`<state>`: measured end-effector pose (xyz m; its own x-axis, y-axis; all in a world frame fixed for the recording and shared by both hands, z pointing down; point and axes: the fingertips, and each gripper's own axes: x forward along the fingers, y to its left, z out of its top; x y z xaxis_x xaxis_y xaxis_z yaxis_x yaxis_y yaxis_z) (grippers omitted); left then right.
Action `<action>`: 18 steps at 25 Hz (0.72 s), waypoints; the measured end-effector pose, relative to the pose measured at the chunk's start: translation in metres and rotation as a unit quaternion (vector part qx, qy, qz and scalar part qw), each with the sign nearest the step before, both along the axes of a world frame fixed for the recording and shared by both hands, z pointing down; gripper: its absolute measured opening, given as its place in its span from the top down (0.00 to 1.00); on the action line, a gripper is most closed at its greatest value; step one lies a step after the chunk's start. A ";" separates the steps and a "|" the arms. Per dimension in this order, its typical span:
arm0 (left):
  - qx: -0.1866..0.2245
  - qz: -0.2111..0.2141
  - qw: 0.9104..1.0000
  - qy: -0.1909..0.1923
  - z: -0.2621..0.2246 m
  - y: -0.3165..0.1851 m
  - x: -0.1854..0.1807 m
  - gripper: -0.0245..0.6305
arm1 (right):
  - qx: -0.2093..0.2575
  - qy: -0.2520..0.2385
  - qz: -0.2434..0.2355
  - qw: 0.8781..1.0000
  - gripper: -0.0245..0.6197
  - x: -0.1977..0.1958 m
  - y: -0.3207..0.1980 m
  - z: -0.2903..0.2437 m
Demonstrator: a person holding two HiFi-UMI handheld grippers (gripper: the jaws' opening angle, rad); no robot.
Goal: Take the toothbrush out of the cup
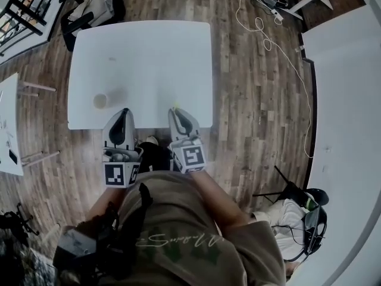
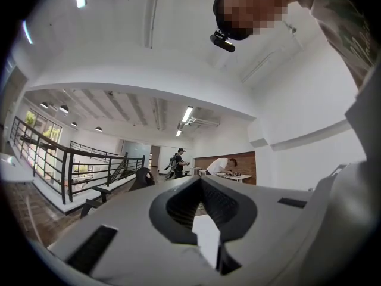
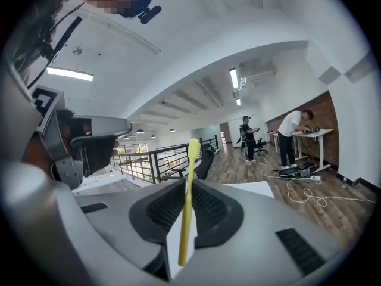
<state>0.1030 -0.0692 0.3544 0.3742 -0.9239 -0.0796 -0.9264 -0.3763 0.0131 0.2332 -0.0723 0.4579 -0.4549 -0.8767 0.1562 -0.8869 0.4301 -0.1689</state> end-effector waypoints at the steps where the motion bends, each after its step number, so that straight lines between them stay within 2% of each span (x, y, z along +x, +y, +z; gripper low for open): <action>1: 0.002 0.001 1.000 -0.001 0.004 -0.001 0.001 0.95 | -0.001 0.004 0.001 1.000 0.91 0.003 -0.002 0.007; 9: 0.004 0.001 1.000 -0.012 0.071 -0.013 0.004 0.95 | -0.006 0.023 0.004 1.000 0.91 0.016 -0.022 0.100; 13: 0.003 0.003 1.000 -0.014 0.097 -0.023 0.009 0.95 | -0.024 0.026 -0.001 0.999 0.91 0.016 -0.030 0.142; 18: 0.006 0.003 1.000 -0.014 0.116 -0.037 0.013 0.95 | -0.031 0.029 -0.007 0.999 0.91 0.022 -0.039 0.169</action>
<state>0.1164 -0.1058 0.4701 0.3821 -0.9207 -0.0798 -0.9240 -0.3820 -0.0166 0.2552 -0.1116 0.6267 -0.4562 -0.8578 0.2366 -0.8896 0.4332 -0.1448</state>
